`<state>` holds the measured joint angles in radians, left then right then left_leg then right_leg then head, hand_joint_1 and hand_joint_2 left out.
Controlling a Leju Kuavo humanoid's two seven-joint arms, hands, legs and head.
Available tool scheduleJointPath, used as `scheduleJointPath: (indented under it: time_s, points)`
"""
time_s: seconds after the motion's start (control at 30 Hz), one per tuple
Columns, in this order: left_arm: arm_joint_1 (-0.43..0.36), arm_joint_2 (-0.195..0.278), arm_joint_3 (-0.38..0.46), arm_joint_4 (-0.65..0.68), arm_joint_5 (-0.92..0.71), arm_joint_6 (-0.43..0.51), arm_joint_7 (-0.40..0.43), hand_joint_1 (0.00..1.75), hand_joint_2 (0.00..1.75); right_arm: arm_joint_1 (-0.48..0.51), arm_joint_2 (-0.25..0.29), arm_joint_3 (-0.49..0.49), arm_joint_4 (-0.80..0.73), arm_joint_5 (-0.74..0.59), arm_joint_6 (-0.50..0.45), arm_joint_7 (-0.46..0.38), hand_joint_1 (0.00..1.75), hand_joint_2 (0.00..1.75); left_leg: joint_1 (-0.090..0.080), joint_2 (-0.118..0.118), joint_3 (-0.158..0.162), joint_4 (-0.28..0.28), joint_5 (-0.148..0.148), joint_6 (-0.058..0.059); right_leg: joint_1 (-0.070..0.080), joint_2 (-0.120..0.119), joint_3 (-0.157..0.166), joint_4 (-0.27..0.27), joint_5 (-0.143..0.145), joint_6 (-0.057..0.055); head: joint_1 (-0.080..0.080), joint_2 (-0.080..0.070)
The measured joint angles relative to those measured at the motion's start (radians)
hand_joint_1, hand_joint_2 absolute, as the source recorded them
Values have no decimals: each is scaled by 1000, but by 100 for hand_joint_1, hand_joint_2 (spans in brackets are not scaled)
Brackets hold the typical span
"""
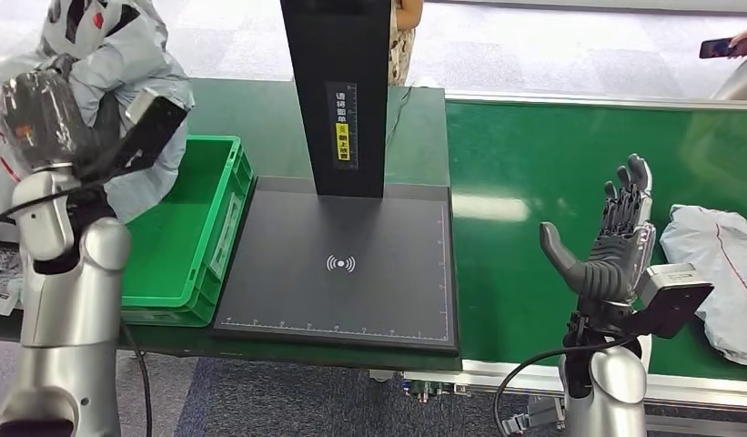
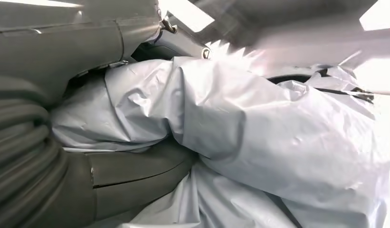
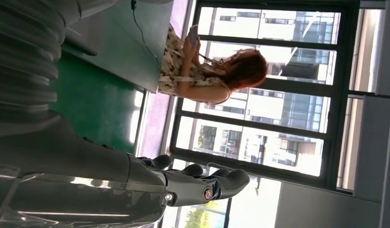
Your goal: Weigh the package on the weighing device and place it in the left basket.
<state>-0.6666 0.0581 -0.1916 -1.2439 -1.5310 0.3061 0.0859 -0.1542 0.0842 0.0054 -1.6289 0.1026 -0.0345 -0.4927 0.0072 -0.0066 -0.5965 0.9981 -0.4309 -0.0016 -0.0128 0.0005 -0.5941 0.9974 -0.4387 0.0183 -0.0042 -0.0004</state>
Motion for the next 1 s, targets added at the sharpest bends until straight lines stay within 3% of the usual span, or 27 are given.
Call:
scheduleJointPath:
  time_s: [0.1, 0.27, 0.7, 1.0]
  points:
    - [-126, 28, 37, 230, -26, -27, 90, 175, 175, -1, 1, 8, 7, 15, 2, 2, 0, 175, 1, 1, 0, 0, 1, -1, 1, 1, 0, 1, 2, -2, 0, 0]
    - [-221, 48, 54, 431, -31, -21, 103, 175, 175, -3, 1, 14, 15, 18, 2, 2, 0, 175, 1, 0, -1, 0, 1, -1, 0, 0, 0, 1, 1, -2, 0, 0]
    - [-256, 52, 60, 550, -31, -27, 117, 175, 175, -3, 5, 15, 17, 18, 3, 2, 0, 175, 1, 0, -1, 0, 0, -1, 0, 0, -1, 0, 1, -1, 0, 0]
    - [-395, 81, 59, 734, -33, -322, 328, 175, 175, -43, 6, 31, 46, 42, 36, 26, 0, 175, 1, 0, -2, 0, 1, -1, 1, 1, -1, 1, 1, -1, 0, 0]
